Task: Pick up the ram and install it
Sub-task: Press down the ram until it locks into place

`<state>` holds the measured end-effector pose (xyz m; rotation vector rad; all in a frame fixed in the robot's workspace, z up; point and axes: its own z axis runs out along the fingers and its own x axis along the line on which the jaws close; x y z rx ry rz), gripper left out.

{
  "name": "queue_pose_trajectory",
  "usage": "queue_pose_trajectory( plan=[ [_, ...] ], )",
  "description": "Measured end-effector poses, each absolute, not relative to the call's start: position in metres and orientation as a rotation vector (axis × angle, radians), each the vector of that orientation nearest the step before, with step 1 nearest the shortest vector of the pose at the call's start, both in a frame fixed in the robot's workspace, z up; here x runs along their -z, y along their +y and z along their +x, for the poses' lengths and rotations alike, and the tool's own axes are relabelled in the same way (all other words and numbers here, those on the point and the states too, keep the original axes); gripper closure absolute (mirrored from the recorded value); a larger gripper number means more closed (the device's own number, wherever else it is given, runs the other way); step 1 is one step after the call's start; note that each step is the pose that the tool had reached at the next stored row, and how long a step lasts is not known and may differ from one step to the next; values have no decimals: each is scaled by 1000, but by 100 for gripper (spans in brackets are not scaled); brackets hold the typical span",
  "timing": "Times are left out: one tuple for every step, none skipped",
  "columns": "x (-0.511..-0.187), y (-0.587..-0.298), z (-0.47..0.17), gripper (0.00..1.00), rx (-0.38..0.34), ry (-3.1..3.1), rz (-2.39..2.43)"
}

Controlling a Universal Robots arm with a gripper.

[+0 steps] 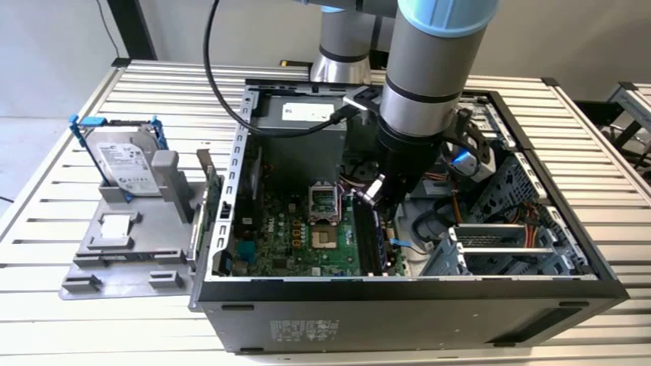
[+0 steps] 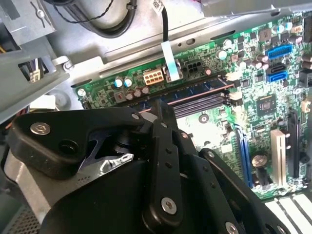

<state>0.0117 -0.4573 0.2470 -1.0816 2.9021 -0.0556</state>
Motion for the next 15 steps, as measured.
queue_pose_trajectory(
  plan=[
    [-247,-457,12,100,57,2898,-1094],
    [-247,-457,12,100,58,2893,-1106],
    [-247,-457,12,100,60,2889,-1119],
    [-247,-457,12,100,61,2885,-1130],
    [-247,-457,12,100,63,2880,-1141],
    [-247,-457,12,100,64,2876,-1152],
    [-247,-457,12,100,66,2872,-1163],
    [-247,-457,12,100,67,2869,-1173],
    [-247,-457,12,100,69,2864,-1184],
    [-247,-457,12,100,70,2860,-1195],
    [-247,-457,12,100,71,2856,-1204],
    [-247,-457,12,100,72,2852,-1215],
    [-247,-457,12,100,73,2848,-1225],
    [-247,-457,12,100,73,2844,-1234],
    [-247,-457,12,100,73,2837,-1249]
  ],
)
